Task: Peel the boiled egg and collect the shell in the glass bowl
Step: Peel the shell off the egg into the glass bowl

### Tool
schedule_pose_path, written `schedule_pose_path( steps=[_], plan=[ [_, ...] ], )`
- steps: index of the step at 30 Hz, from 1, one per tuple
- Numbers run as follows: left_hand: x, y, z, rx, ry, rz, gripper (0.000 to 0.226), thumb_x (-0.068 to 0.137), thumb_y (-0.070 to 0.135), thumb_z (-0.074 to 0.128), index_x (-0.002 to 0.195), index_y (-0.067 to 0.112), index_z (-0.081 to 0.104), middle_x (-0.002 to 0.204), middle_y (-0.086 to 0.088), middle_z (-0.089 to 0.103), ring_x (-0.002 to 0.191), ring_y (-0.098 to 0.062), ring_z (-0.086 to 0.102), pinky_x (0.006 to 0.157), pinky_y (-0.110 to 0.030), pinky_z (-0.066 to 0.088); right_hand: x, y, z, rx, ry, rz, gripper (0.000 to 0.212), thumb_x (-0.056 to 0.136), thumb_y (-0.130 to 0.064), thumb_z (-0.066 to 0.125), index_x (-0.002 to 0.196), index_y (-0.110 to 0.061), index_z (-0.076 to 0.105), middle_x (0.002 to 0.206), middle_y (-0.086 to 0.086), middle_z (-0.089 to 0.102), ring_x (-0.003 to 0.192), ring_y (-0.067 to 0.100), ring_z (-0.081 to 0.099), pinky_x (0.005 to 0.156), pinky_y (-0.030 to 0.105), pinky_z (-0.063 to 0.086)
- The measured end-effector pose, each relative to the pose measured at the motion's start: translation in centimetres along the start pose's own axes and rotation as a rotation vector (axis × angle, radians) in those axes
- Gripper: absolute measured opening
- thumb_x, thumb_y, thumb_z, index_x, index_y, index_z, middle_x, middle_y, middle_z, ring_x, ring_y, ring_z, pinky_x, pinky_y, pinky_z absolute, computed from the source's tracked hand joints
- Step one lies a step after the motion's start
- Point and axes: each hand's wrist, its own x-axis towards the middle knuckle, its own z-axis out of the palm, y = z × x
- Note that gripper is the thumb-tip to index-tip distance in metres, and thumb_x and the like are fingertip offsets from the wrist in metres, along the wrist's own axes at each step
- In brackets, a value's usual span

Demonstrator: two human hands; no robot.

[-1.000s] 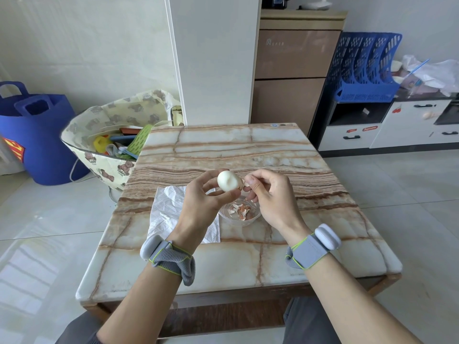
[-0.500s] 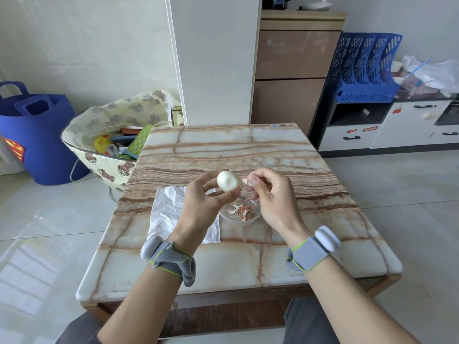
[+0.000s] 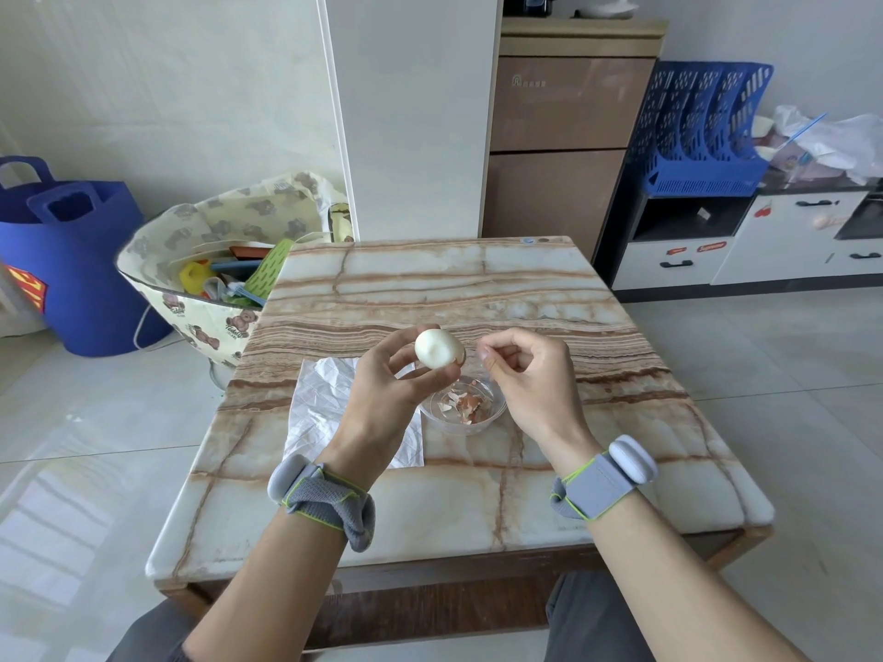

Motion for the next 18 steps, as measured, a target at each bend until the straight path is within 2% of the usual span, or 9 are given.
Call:
schedule_pose_path(
  steps=[4,6,9,13,18],
  plan=[
    [0.11,0.11,-0.02,-0.058,-0.027,0.001,0.058,0.069,0.007,0.088,0.123,0.012,0.069,0.126,-0.028,0.066,0.103,-0.031,0.074,0.096,-0.036,0.058,-0.17,-0.25,0.09,0.113,-0.075,0.019,0.013,0.1,-0.023,0.066,0.092,-0.019,0.076,0.08,0.003,0.077,0.066,0.014,0.071,0.066,0.037,0.058],
    [0.14,0.15,0.01,-0.071,-0.04,-0.003,0.057,0.07,0.008,0.088,0.124,0.011,0.068,0.124,-0.03,0.067,0.103,-0.033,0.073,0.099,-0.039,0.057,-0.33,-0.37,0.16,0.164,-0.13,0.042,0.017,0.101,-0.03,0.066,0.097,-0.017,0.076,0.084,0.007,0.078,0.069,0.018,0.073,0.066,0.034,0.058],
    [0.02,0.3,0.13,-0.044,-0.029,-0.006,0.055,0.069,0.015,0.092,0.119,0.012,0.07,0.115,-0.025,0.072,0.102,-0.036,0.074,0.102,-0.044,0.056,-0.59,-0.51,0.3,0.235,-0.178,0.062,0.02,0.104,-0.028,0.064,0.104,-0.011,0.074,0.088,0.012,0.078,0.073,0.024,0.073,0.068,0.037,0.061],
    [-0.13,0.31,0.29,0.028,0.021,0.003,0.05,0.066,0.02,0.096,0.108,0.02,0.071,0.102,-0.012,0.076,0.091,-0.027,0.076,0.086,-0.036,0.058,-0.65,-0.73,0.36,0.272,-0.197,0.06,0.021,0.104,-0.024,0.065,0.105,-0.005,0.074,0.088,0.013,0.077,0.075,0.022,0.073,0.072,0.035,0.061],
    [-0.22,0.38,0.38,0.028,0.035,0.003,0.055,0.06,0.019,0.094,0.108,0.016,0.067,0.101,-0.016,0.076,0.089,-0.031,0.075,0.082,-0.035,0.061,-0.32,-0.82,0.46,0.293,-0.179,0.086,0.016,0.101,-0.017,0.069,0.108,-0.004,0.075,0.094,0.013,0.079,0.081,0.02,0.077,0.073,0.034,0.063]
  ],
)
